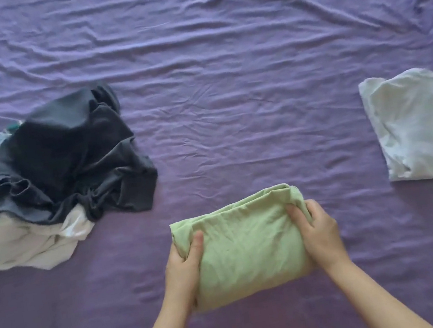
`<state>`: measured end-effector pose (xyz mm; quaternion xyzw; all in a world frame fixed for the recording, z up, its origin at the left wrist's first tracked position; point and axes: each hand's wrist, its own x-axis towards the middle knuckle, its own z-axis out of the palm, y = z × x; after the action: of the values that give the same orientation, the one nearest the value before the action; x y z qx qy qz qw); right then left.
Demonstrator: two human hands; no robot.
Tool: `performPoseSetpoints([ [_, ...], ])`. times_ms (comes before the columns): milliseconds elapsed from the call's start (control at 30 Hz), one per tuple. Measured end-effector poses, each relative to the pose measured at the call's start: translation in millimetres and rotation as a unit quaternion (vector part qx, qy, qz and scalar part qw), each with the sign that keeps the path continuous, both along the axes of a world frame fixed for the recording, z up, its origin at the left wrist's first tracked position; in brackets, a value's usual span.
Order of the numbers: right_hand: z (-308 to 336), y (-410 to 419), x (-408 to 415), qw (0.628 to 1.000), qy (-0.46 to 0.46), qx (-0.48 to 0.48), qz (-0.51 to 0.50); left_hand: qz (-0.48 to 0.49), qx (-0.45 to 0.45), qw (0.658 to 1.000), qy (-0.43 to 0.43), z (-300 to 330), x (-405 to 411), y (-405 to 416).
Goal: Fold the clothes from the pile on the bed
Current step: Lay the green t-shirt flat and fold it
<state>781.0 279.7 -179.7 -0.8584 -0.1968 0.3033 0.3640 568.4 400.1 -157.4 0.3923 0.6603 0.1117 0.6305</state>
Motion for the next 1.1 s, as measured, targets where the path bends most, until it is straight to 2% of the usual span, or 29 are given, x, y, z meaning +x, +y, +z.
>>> performPoseSetpoints([
  [133,18,-24,88,0.999,-0.034,0.003,-0.027,-0.023,-0.104,0.983,-0.148,3,85,-6],
  [300,34,-63,200,0.993,-0.092,-0.018,-0.066,-0.137,-0.129,0.948,-0.255,15,204,-20],
  [433,42,-89,274,0.979,-0.166,-0.032,-0.116,-0.172,-0.103,0.944,-0.264,16,295,-32],
  [500,43,-95,303,0.971,-0.196,-0.038,-0.13,-0.221,-0.055,0.943,-0.241,15,333,-33],
  [600,42,-101,328,0.961,-0.211,-0.036,-0.174,-0.313,0.033,0.926,-0.208,12,386,-25],
  [733,32,-111,329,0.942,-0.175,-0.012,-0.286,-0.457,0.157,0.865,-0.137,14,459,-1],
  [833,22,-115,317,0.93,-0.132,0.019,-0.344,-0.53,0.204,0.815,-0.113,16,505,11],
  [967,11,-118,301,0.894,-0.075,0.06,-0.438,-0.619,0.26,0.735,-0.096,14,551,13],
  [1100,0,-114,281,0.875,-0.018,0.085,-0.477,-0.695,0.314,0.642,-0.08,13,590,7],
])
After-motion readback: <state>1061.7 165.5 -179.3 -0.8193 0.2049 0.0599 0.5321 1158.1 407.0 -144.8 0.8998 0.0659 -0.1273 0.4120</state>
